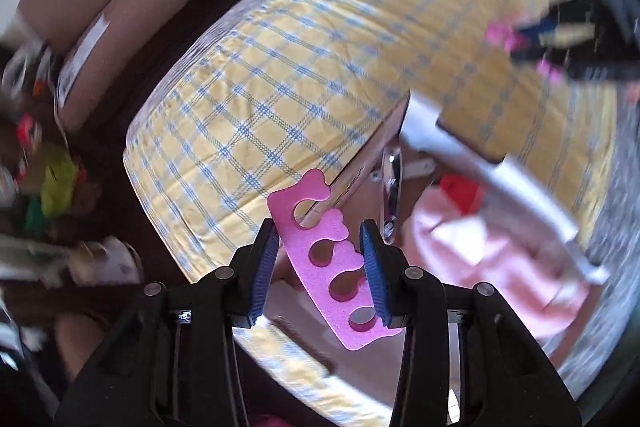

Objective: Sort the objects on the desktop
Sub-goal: 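Lift and carry both toe separators over the cardboard tray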

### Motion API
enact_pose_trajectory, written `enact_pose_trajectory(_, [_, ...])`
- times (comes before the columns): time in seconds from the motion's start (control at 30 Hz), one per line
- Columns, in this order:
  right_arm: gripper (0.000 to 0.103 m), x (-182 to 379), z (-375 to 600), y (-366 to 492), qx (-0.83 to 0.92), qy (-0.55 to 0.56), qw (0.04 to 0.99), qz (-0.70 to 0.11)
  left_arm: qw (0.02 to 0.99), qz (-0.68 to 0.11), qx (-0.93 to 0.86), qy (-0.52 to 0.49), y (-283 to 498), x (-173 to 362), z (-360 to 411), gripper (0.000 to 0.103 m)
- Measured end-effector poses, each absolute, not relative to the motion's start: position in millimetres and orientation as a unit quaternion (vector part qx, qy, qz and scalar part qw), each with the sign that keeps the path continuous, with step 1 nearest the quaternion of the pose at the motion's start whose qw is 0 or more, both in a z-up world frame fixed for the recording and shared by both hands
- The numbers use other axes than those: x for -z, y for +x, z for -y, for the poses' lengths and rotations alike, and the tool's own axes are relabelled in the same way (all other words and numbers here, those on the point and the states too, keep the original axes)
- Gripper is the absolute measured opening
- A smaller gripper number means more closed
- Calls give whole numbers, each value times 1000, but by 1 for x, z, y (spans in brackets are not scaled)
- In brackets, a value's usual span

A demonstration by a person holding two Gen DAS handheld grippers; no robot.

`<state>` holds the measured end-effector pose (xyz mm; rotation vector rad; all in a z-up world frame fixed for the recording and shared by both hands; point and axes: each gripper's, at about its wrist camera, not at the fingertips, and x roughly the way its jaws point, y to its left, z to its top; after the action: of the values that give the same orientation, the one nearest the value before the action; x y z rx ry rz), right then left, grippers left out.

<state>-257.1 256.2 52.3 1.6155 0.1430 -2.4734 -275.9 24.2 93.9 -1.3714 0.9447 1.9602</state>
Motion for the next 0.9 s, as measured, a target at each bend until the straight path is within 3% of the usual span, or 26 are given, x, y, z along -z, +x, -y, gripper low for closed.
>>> enact_pose_trajectory(0.3, [31,-98,-221,-224,833,514,165,-120,389,-526,-624,-427,-251,-72,-27,39])
enact_pose_trajectory(0.9, [31,-102,-171,-221,831,500,217,-112,480,-652,-500,-309,-216,-58,-31,43])
